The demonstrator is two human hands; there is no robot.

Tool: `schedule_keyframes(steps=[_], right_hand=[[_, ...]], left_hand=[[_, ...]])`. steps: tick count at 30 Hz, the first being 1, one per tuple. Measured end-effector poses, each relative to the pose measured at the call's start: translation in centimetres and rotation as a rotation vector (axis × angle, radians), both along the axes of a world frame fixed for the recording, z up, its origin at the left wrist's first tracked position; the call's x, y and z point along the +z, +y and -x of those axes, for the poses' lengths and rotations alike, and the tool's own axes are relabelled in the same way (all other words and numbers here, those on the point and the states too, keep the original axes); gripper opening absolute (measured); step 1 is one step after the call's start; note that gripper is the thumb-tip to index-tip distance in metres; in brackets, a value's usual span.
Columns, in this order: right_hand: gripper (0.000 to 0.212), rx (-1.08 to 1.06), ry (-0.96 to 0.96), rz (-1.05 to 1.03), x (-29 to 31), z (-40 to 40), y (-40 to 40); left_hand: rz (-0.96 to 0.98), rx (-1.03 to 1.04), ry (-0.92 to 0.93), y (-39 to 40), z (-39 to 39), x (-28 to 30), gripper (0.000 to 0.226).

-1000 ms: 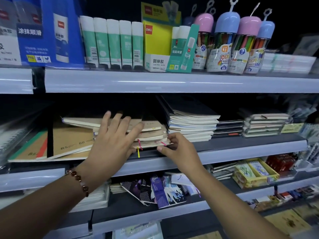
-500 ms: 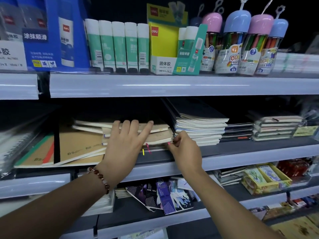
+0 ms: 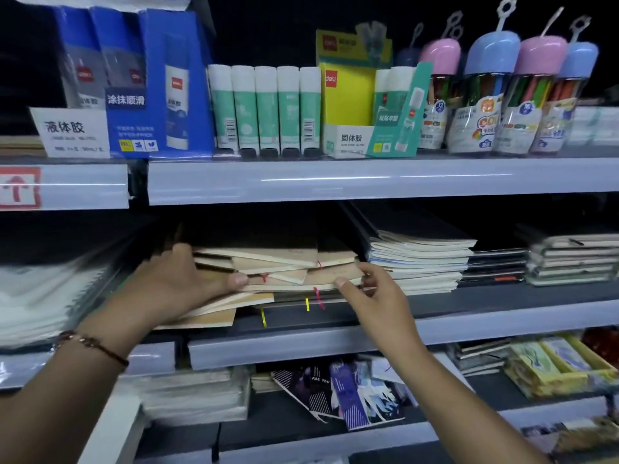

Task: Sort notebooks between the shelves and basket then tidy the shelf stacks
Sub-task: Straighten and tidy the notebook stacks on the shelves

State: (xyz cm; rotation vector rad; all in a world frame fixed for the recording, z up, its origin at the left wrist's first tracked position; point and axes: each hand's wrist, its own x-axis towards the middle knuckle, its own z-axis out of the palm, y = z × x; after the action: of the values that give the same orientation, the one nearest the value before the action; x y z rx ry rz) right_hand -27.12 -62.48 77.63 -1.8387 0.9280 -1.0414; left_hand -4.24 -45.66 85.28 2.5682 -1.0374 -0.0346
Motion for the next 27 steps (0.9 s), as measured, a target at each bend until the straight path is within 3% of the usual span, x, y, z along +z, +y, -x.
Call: schedule_keyframes(steps=[2, 6, 9, 15, 20, 22, 24, 27], right_hand=[[0.040, 0.007, -0.066, -0.087, 0.2, -0.9, -0.1], [0.033, 0.005, -0.201, -0.210, 0.5, -2.2, -0.9], [0.021, 0.020, -0.277, -0.275, 1.0, -2.4, -0.9], [0.024, 0.012, -0.296, -0.318, 0.7, -2.4, -0.5], [0.048, 0.013, -0.207, -0.328, 0.7, -2.1, 0.0], [0.055, 0.009, -0.105, -0.294, 1.3, -1.7, 0.2], [0.047, 0.010, 0.051, -0.185, 2.0, -1.0, 0.6], [0.044, -0.087, 0.187, 0.181, 2.0, -0.1, 1.6]], left_hand=[[0.059, -0.059, 0.051, -0.3, 0.7, -0.4, 0.108], [0.119, -0.117, -0.069, -1.0, 2.7, -1.7, 0.074], [0.222, -0.133, -0.114, -1.3, 3.2, -2.5, 0.079], [0.413, -0.119, -0.085, -1.3, 5.7, -4.1, 0.083], [0.474, -0.235, -0.145, -1.2, 7.0, -5.0, 0.080], [0.431, -0.276, -0.168, -0.9, 6.8, -4.9, 0.086], [0.355, -0.275, -0.227, -0.3, 5.9, -4.7, 0.097], [0.251, -0.200, -0.272, 0.9, 4.5, -4.2, 0.102]])
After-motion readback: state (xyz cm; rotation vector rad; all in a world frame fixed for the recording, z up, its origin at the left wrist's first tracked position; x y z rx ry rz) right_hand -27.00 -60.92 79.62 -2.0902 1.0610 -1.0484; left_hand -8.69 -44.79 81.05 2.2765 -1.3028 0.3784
